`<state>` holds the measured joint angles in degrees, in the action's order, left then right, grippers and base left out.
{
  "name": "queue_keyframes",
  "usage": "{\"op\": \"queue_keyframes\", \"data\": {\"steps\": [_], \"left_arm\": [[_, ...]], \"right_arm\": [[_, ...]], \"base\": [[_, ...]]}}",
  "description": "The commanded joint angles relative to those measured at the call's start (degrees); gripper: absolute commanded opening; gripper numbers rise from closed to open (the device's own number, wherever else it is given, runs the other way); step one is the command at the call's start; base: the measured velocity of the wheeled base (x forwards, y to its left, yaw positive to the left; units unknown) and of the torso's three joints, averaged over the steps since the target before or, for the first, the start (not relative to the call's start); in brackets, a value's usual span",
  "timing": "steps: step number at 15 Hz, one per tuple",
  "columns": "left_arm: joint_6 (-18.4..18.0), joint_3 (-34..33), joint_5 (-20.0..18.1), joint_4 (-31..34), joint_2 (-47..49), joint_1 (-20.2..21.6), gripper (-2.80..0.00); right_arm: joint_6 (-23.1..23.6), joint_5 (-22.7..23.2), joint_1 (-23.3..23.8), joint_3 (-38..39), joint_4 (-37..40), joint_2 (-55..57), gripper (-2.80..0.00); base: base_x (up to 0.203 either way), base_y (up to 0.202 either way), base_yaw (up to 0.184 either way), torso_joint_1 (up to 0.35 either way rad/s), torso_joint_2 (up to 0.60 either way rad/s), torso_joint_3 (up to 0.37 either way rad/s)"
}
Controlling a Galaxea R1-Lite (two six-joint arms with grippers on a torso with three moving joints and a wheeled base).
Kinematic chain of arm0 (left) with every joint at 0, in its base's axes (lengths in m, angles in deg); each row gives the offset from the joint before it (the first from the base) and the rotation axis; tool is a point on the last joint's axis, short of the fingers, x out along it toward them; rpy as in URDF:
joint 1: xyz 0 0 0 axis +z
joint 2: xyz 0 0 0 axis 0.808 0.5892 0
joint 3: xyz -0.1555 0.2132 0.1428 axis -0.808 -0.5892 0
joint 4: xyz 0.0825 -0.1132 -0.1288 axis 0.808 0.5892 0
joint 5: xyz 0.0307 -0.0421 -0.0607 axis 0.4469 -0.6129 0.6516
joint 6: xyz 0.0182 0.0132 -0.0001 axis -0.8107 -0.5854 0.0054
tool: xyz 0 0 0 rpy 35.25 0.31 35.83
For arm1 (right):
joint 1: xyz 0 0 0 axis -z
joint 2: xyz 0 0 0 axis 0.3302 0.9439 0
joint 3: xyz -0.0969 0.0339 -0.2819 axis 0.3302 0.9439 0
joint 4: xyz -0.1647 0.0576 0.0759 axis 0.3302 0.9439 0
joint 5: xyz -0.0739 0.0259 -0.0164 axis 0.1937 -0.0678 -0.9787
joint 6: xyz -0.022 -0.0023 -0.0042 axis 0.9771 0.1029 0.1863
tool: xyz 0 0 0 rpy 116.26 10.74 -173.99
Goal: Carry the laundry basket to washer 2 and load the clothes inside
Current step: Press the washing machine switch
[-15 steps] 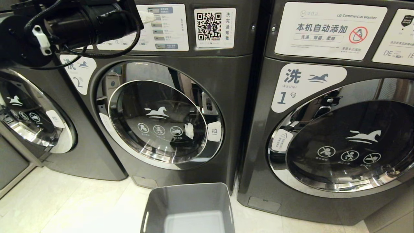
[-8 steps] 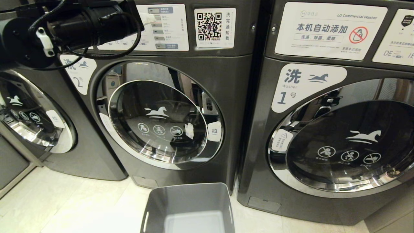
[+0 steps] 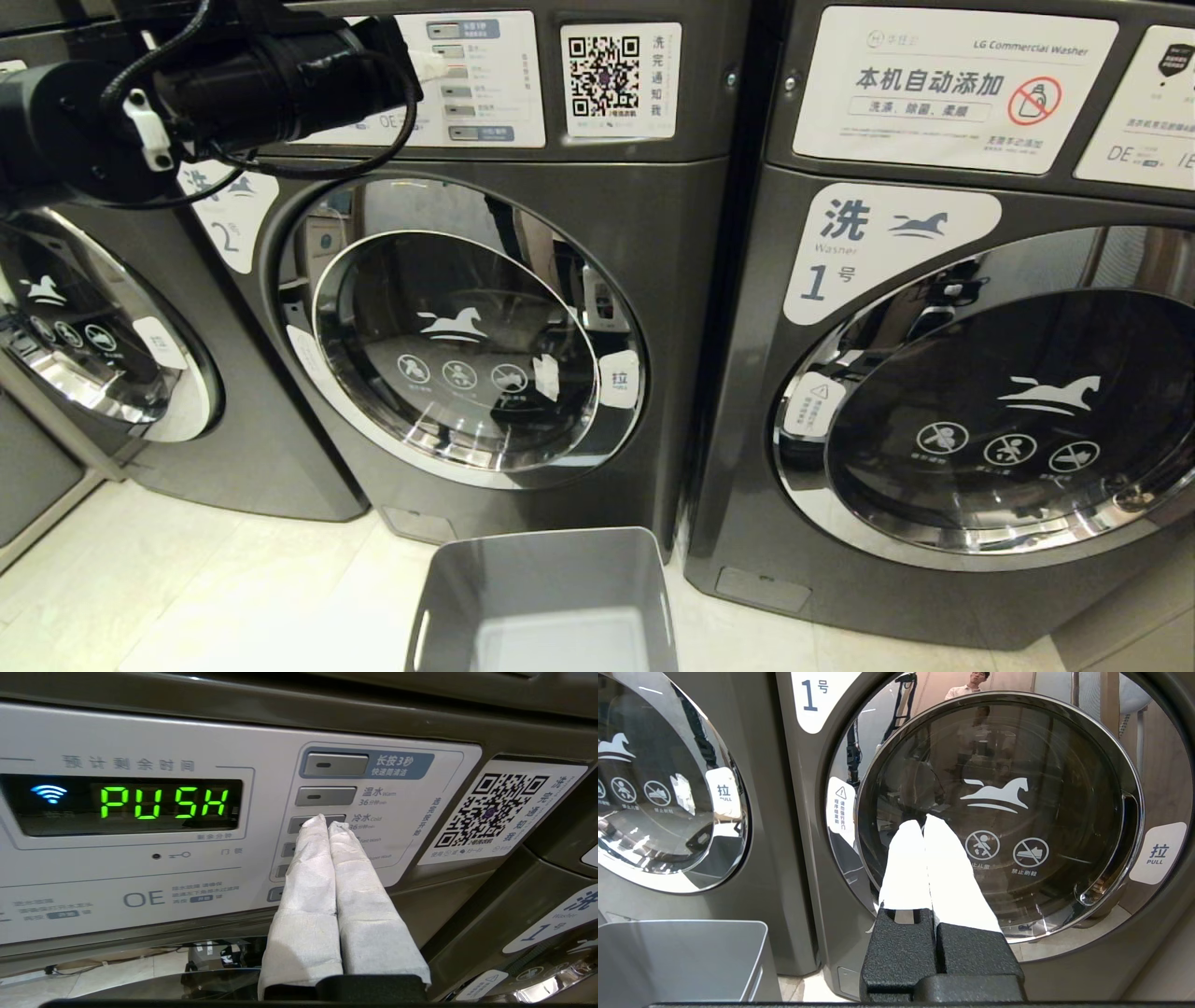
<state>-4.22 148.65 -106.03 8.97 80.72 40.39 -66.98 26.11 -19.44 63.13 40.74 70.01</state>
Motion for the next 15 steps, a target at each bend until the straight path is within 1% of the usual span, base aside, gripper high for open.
{"op": "queue_keyframes", "data": {"steps": [1, 3, 10, 15], "left_arm": [[0.07, -0.01, -0.08, 0.03, 0.02, -0.14, -2.8], [0.07, -0.01, -0.08, 0.1, 0.11, -0.73, -2.8], [0.07, 0.02, -0.17, -0.43, 1.09, -0.73, -2.8], [0.25, 0.08, -0.25, -0.52, 1.95, -0.12, -2.8]], "right_arm": [[0.05, 0.03, -0.02, 2.29, -0.11, 0.08, -2.8], [0.05, 0.03, -0.02, 2.29, -0.11, 0.06, -2.8], [0.05, 0.03, -0.02, 2.29, -0.11, 0.08, -2.8], [0.05, 0.03, -0.02, 2.29, -0.11, 0.06, -2.8]], "base": [[0.0, 0.0, 0.0, 0.0, 0.0, 0.0], [0.0, 0.0, 0.0, 0.0, 0.0, 0.0], [0.0, 0.0, 0.0, 0.0, 0.0, 0.0], [0.0, 0.0, 0.0, 0.0, 0.0, 0.0]]}}
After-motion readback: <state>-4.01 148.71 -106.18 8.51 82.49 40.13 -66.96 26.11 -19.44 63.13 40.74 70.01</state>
